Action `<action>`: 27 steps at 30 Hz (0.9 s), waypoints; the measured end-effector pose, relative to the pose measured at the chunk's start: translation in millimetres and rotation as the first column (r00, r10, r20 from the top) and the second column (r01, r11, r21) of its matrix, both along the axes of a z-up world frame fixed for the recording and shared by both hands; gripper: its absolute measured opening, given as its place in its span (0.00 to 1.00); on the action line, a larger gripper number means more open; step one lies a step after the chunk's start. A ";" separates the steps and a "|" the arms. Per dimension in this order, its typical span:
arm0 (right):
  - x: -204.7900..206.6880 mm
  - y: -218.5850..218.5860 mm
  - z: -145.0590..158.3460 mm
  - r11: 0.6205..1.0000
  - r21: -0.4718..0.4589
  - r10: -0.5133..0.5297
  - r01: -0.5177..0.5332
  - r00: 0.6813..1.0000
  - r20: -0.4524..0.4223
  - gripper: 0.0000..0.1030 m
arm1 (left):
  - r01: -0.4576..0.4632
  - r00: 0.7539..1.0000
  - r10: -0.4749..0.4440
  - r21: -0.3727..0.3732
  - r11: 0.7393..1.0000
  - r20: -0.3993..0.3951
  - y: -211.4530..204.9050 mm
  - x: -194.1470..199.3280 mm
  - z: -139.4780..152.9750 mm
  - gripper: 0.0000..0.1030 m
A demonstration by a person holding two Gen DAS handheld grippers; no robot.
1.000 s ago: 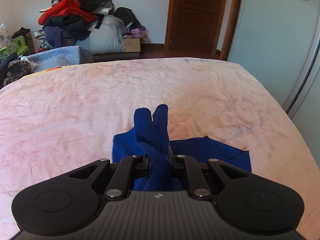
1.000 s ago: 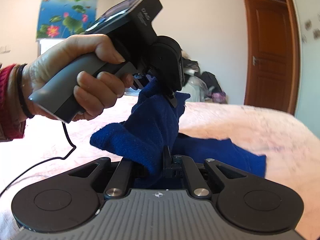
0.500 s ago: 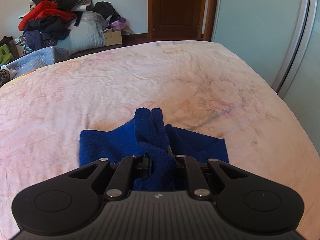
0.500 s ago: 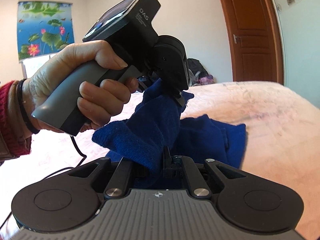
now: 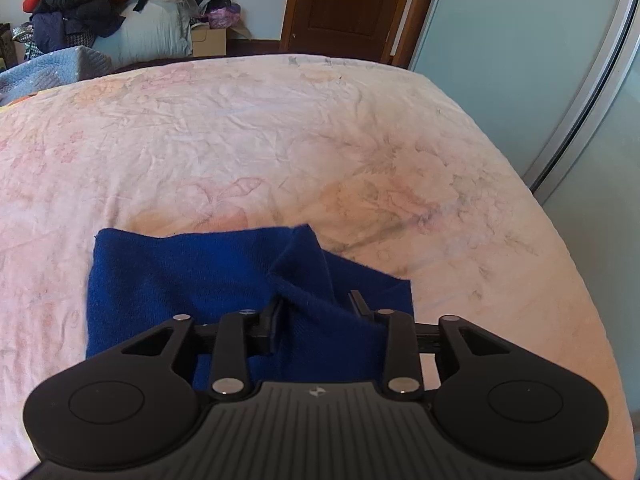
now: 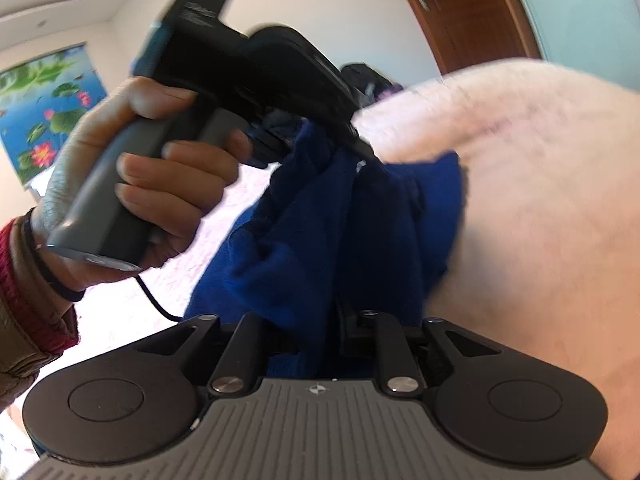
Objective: Fold small clothes
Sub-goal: 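Lift the gripped end with both grippers and fold it over the sweater, then open both grippers and release the folded end onto the sweater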
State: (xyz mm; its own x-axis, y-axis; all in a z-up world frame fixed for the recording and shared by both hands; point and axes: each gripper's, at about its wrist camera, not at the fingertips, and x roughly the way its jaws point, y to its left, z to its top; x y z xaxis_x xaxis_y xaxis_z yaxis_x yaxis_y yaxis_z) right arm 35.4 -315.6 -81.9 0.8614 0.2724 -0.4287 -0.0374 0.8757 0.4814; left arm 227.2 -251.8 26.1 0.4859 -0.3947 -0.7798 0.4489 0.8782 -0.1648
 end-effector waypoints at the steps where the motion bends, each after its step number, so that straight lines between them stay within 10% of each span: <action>1: 1.0 -1.8 -1.9 1.000 0.011 0.000 0.000 1.000 -0.007 0.21 | -0.001 1.000 0.001 -0.006 1.000 0.007 -0.8 -0.7 1.7 0.41; 5: 4.6 -7.2 -8.4 0.999 0.038 -0.001 0.003 1.000 -0.028 0.24 | -0.005 0.999 0.008 -0.065 0.998 0.045 5.0 -5.7 10.7 0.69; 17: -8.8 -40.5 -22.1 0.951 0.310 0.005 0.010 0.999 -0.050 0.39 | -0.031 0.988 0.038 -0.050 0.998 0.148 86.3 -46.9 16.6 0.73; 21: -10.5 -48.7 -26.2 0.933 0.357 -0.014 0.039 0.997 -0.072 0.14 | -0.037 0.987 0.037 -0.007 0.999 0.158 112.6 -72.3 -0.1 0.73; 27: -15.9 -52.4 -25.1 0.951 0.304 -0.031 0.062 0.994 -0.106 0.16 | -0.009 0.987 -0.003 0.073 0.997 0.159 134.5 -101.6 -21.8 0.73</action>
State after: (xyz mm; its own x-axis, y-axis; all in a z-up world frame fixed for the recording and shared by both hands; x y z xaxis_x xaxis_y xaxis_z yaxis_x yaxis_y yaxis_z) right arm 19.5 -368.0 -107.0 0.8337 0.3650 -0.4144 0.0609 0.6851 0.7259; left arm 125.7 -117.3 4.3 0.6071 -0.3380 -0.7191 0.4619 0.8865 -0.0267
